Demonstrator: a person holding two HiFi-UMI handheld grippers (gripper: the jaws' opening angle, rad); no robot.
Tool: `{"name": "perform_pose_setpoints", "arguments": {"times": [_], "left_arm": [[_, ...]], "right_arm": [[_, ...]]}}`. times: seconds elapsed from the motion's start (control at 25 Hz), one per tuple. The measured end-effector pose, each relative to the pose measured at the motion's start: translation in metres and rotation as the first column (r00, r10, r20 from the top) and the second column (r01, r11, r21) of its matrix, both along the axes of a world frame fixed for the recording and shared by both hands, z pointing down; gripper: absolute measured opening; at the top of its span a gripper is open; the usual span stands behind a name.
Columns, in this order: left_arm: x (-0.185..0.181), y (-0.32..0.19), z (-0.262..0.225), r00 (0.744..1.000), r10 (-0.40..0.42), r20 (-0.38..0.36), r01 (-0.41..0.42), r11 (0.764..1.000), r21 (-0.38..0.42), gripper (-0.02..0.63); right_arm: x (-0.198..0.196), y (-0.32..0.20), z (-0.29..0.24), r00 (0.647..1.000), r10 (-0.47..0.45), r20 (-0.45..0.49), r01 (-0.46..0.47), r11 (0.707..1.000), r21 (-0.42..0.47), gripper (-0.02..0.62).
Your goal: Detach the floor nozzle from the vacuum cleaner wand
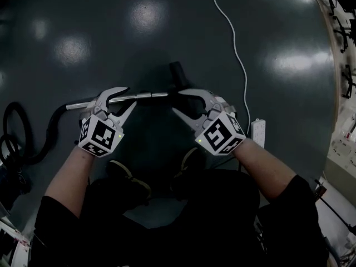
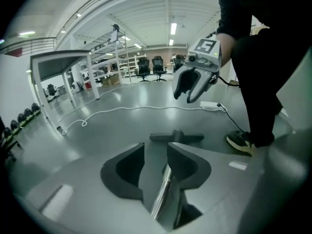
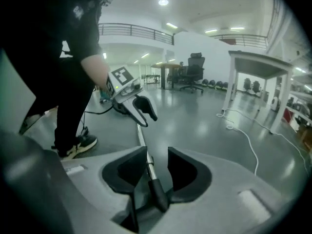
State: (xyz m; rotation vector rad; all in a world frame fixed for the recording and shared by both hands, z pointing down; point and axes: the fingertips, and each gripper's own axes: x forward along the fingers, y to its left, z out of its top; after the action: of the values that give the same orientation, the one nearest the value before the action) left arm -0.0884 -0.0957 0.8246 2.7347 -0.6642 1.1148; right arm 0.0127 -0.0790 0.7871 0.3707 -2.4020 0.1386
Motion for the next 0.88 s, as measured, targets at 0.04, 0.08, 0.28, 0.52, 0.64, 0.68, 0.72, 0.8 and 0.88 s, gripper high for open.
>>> {"name": "perform_pose_setpoints", "arguments": {"times": [0.04, 0.08, 0.28, 0.52, 0.64, 0.68, 0.72, 0.8, 0.88], "left_arm": [[0.003, 0.004, 0.016, 0.999, 0.040, 0.027, -0.040, 0.999, -0.018, 0.160], [0.004, 0.009, 0.032, 0.995, 0.083, 0.058, -0.080, 0.996, -0.038, 0.172], [0.002, 0.024, 0.102, 0.951, 0.232, 0.205, -0.211, 0.970, -0.118, 0.213], [-0.016, 0.035, 0.161, 0.853, 0.322, 0.412, -0.264, 0.945, -0.193, 0.256], [-0.021, 0.040, 0.181, 0.793, 0.346, 0.501, -0.275, 0.938, -0.212, 0.258], [-0.022, 0.043, 0.187, 0.780, 0.353, 0.517, -0.279, 0.935, -0.218, 0.256], [-0.023, 0.046, 0.191, 0.767, 0.359, 0.531, -0.284, 0.933, -0.221, 0.248], [-0.027, 0.047, 0.200, 0.738, 0.364, 0.568, -0.296, 0.931, -0.213, 0.237], [-0.031, 0.045, 0.204, 0.712, 0.362, 0.602, -0.304, 0.931, -0.201, 0.211]], "right_arm": [[0.001, 0.003, 0.018, 0.999, -0.037, -0.036, 0.037, 0.999, -0.007, 0.129], [0.002, 0.005, 0.035, 0.995, -0.072, -0.070, 0.071, 0.997, -0.015, 0.141], [0.002, 0.014, 0.117, 0.947, -0.220, -0.234, 0.212, 0.975, -0.062, 0.181], [0.008, 0.019, 0.186, 0.820, -0.316, -0.477, 0.352, 0.936, -0.015, 0.206], [0.012, 0.021, 0.216, 0.705, -0.348, -0.618, 0.471, 0.881, 0.043, 0.206], [0.011, 0.019, 0.222, 0.679, -0.342, -0.649, 0.499, 0.864, 0.066, 0.207], [0.010, 0.017, 0.225, 0.665, -0.334, -0.668, 0.512, 0.855, 0.081, 0.204], [0.008, 0.014, 0.230, 0.657, -0.321, -0.682, 0.506, 0.859, 0.083, 0.202], [0.007, 0.014, 0.234, 0.666, -0.318, -0.675, 0.482, 0.874, 0.064, 0.195]]}}
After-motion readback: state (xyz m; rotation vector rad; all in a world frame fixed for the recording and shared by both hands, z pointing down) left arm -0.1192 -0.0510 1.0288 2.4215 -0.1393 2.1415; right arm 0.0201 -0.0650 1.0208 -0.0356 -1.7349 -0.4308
